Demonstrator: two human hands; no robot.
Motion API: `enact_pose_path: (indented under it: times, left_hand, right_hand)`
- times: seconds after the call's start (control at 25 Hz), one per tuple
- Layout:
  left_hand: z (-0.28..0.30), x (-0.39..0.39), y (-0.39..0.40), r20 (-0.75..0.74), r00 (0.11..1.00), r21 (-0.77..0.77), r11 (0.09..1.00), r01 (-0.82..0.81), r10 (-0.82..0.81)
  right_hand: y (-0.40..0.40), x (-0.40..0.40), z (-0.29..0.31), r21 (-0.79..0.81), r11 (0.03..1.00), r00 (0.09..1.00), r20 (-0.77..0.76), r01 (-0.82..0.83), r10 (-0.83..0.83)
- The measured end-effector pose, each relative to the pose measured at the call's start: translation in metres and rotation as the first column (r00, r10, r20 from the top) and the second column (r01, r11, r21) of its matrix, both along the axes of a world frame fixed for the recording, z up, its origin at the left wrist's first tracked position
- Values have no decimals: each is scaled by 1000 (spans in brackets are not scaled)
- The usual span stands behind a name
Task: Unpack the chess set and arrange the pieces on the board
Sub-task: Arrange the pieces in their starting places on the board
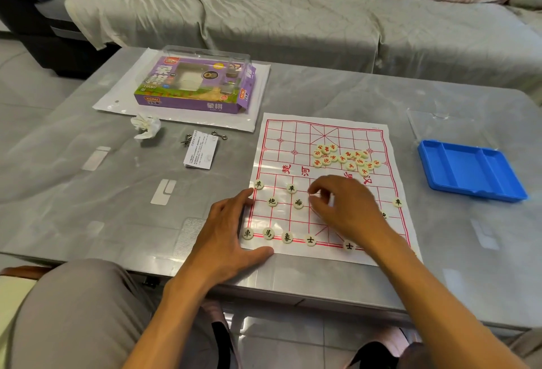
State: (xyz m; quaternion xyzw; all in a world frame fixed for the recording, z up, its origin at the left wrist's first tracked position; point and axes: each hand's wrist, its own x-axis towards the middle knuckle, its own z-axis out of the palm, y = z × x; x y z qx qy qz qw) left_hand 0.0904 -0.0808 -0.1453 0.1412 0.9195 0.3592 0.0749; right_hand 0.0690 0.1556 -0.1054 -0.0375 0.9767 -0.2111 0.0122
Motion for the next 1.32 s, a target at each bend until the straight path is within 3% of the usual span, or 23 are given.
enact_pose_path:
  times: [0.12, 0.48, 0.72, 1.0, 1.32]
  left_hand:
    - [1, 0, 1, 4, 1000, 11, 1000, 1, -1]
    - [1, 1, 1, 17, 1000, 5, 1000, -11, 11]
    - [-1, 0, 1, 13, 1000, 4, 1000, -18, 18]
    - [0, 1, 1, 9, 1000, 23, 1000, -17, 17]
    - [0, 0, 0, 2, 1000, 18, 1000, 3, -3]
  right_hand:
    - [27, -5, 1, 13, 994, 993, 52, 107, -108]
    - [-9, -13, -12, 58, 989, 982, 140, -134, 125]
    - [0, -8, -11, 109, 989, 988, 132, -99, 84]
    - [5, -8, -7, 150, 974, 978, 151, -168, 146]
    - [12, -2, -1, 103, 983, 981, 139, -153, 138]
